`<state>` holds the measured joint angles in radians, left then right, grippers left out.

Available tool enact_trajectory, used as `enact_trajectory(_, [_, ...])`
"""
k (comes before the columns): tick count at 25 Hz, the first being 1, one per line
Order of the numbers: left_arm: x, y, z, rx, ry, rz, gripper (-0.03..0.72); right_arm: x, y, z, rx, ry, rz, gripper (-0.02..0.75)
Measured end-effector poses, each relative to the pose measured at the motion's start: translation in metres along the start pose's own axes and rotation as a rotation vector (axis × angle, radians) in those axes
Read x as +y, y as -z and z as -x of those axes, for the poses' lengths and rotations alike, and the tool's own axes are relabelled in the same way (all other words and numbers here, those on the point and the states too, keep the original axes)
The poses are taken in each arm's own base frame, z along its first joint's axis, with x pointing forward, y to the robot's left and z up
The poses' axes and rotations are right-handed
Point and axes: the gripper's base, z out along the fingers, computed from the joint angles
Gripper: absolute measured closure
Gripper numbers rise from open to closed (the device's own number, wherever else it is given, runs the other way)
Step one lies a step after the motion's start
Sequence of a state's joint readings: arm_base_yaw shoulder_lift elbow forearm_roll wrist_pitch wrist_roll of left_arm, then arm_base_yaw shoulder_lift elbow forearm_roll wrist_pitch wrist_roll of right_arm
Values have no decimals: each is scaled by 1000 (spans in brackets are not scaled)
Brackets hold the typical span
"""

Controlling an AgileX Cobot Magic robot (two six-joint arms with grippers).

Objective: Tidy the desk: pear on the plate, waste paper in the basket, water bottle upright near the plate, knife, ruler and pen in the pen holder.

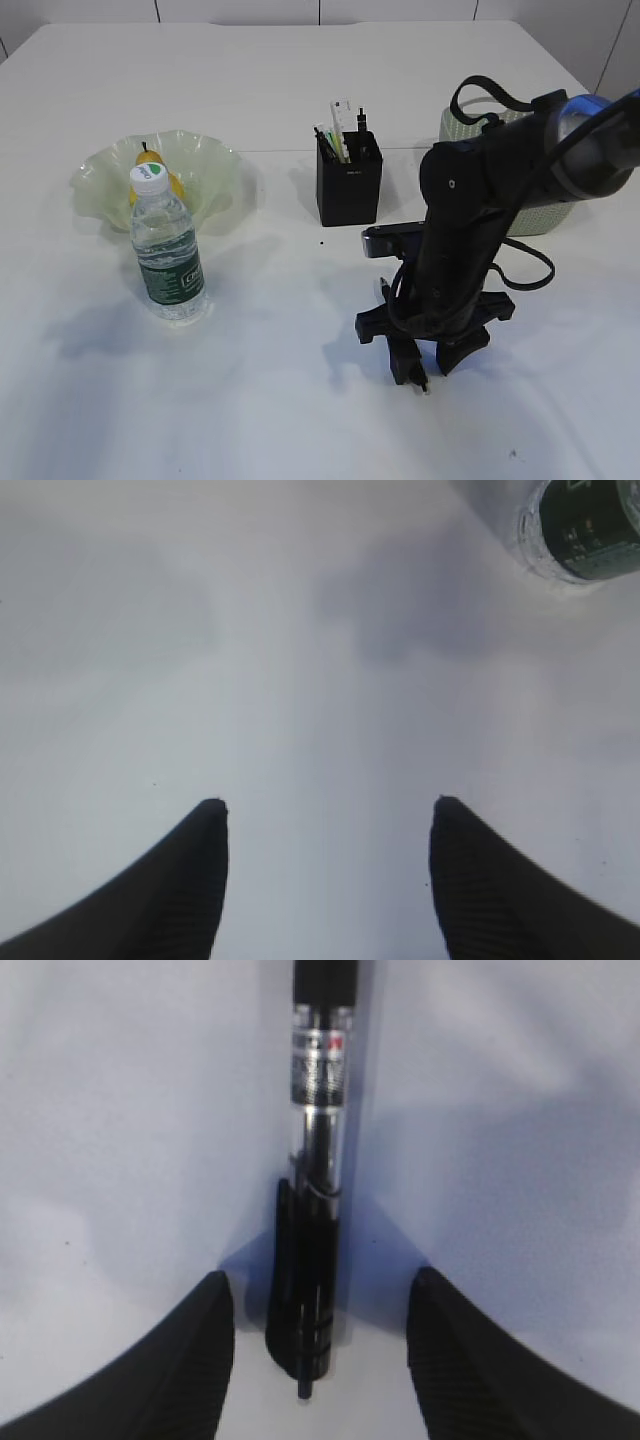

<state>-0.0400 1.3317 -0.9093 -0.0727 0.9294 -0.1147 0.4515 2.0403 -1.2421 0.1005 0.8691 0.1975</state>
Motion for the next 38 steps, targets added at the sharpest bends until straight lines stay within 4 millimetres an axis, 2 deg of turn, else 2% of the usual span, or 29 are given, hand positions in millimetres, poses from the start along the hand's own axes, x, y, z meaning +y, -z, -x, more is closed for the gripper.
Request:
enact_trajectory(3, [0,0,0,0,0,0,241,0,0,0,0,0,0,329])
enact_trajectory(6, [0,0,0,0,-2,0,241,0,0,0,0,-1,1,367])
enact_trajectory(12, [0,0,0,-1,-2,0,241,0,0,0,3,-3,3,531])
enact_trajectory(15, [0,0,0,-1,-2,0,241,1,-1,0,9,-7,7,587])
enact_trajectory(21, [0,0,0,-1,-2,0,241,1,2,-3,34,68,7,608])
enact_trajectory(27, [0,0,0,-1,-2,0,241,1,40,-13,9,231,19,609])
enact_trajectory(38, [0,0,0,1,-1,-1,241,-3,138,-50,-171,567,-6,609])
